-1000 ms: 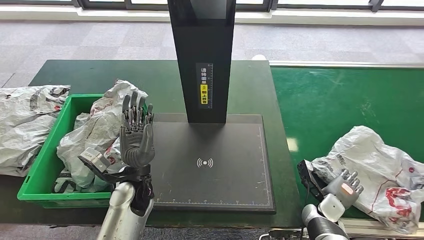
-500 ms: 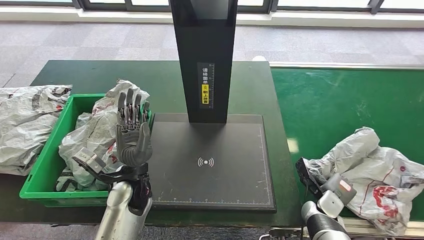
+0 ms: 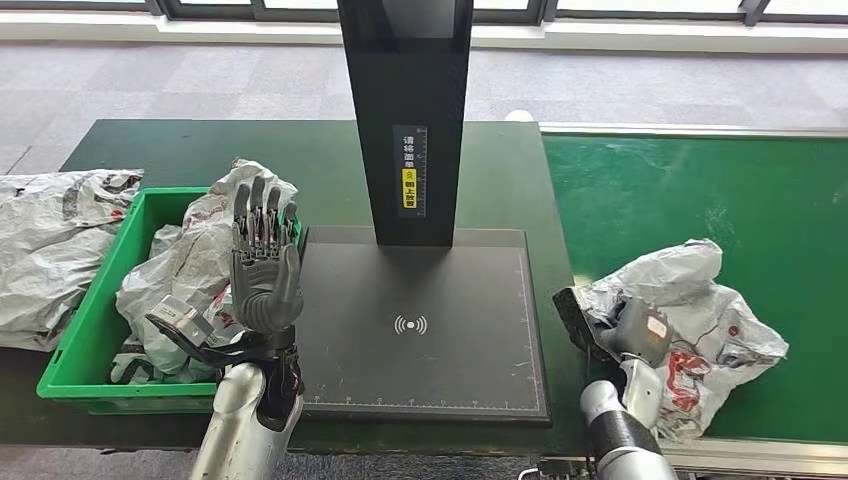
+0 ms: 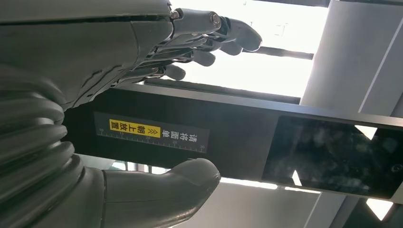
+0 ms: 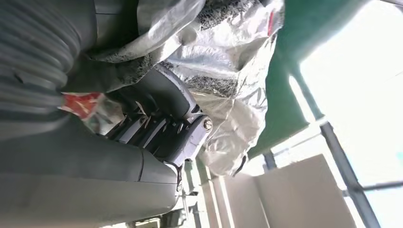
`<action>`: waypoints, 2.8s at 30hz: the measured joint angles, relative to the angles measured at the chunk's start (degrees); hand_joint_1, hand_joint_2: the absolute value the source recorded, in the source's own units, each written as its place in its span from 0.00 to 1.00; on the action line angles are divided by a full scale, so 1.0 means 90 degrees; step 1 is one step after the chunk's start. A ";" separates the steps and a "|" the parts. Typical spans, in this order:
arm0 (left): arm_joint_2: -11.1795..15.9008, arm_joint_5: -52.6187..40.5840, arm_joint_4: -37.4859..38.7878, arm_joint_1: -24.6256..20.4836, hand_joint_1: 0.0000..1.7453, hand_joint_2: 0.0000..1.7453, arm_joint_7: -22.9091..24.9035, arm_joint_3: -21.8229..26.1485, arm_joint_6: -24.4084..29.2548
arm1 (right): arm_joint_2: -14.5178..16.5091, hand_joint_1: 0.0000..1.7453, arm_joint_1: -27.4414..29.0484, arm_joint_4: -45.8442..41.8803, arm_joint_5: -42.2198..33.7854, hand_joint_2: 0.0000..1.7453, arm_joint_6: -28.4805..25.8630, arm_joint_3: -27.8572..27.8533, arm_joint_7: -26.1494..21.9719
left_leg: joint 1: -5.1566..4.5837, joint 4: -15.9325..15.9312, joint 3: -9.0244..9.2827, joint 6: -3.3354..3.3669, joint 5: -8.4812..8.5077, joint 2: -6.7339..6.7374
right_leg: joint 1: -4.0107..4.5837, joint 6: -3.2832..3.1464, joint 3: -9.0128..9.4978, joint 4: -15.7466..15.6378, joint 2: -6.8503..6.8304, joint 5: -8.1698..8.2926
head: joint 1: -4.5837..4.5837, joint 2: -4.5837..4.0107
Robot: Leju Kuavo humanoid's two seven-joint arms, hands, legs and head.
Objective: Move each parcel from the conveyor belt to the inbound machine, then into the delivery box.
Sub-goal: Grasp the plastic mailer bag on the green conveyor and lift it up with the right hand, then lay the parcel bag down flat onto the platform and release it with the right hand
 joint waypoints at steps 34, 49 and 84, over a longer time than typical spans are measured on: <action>0.0000 -0.0114 0.0605 -0.0114 0.00 1.00 -0.0010 0.0000 -0.0025 | 0.1246 1.00 0.0517 -0.2199 -0.2289 1.00 0.0111 0.2553 -0.2027 | 0.0001 -0.0001 -0.0009 -0.0008 -0.0006 0.0020 | 0.0000 -0.0012 -0.0021 0.0002 0.0013 -0.0005 | -0.0002 0.0000; -0.0005 -0.0446 0.0770 -0.0197 0.00 1.00 -0.0016 -0.0312 0.0537 | 0.1256 1.00 0.0422 -0.1172 -0.4230 1.00 0.1744 0.3350 -0.2586 | 0.0002 -0.0001 -0.0010 -0.0008 -0.0006 0.0018 | 0.0001 -0.0012 -0.0022 0.0003 0.0011 -0.0005 | -0.0002 0.0000; -0.0005 -0.0421 0.0867 -0.0276 0.00 1.00 -0.0016 -0.0681 0.0862 | 0.1246 0.00 0.0564 -0.2197 -0.9031 0.00 0.6117 0.4325 -0.2590 | 0.0001 0.0000 -0.0009 -0.0008 -0.0006 0.0028 | 0.0000 -0.0012 -0.0029 0.0001 0.0019 -0.0005 | -0.0004 0.0000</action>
